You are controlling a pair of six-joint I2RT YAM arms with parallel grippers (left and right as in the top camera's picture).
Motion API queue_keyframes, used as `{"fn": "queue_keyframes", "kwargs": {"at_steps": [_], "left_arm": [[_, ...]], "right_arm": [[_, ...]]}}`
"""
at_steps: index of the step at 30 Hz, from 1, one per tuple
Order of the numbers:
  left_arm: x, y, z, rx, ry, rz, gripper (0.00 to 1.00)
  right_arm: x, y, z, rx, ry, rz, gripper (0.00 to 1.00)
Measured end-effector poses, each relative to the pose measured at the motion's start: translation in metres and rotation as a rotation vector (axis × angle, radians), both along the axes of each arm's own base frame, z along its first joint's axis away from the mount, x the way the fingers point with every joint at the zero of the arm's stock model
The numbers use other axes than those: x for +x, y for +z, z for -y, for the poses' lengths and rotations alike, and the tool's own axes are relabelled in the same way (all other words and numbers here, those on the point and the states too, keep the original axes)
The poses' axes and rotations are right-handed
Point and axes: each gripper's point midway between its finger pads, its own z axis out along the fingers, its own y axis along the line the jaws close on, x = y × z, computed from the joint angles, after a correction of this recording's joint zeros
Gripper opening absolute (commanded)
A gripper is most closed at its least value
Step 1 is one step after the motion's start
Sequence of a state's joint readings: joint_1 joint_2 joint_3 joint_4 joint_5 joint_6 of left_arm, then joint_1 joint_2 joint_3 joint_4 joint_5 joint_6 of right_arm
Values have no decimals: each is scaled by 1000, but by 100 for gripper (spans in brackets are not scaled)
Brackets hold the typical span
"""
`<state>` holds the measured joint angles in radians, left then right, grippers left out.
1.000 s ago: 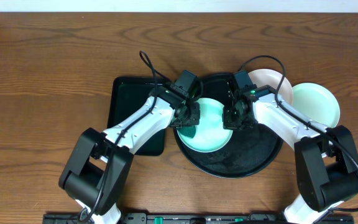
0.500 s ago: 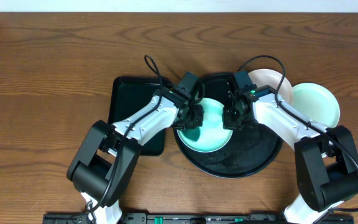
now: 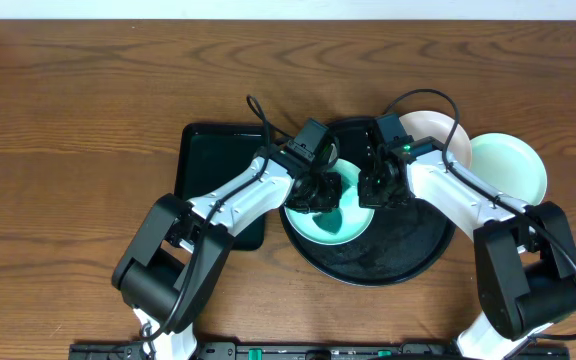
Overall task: Clean dirty plates on tray and stack at the side
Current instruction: 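Scrub the white plate's left edge with the sponge, left gripper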
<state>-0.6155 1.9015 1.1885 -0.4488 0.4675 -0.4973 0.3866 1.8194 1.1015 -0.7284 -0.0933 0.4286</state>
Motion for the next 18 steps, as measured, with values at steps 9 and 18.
{"fn": "queue_keyframes", "kwargs": {"at_steps": [9,18], "left_arm": [[14,61,-10,-9,40,177,8],[23,52,-42,162,103,230,8]], "right_arm": [[0,0,0,0,0,0,1],[0,0,0,0,0,0,1]]}}
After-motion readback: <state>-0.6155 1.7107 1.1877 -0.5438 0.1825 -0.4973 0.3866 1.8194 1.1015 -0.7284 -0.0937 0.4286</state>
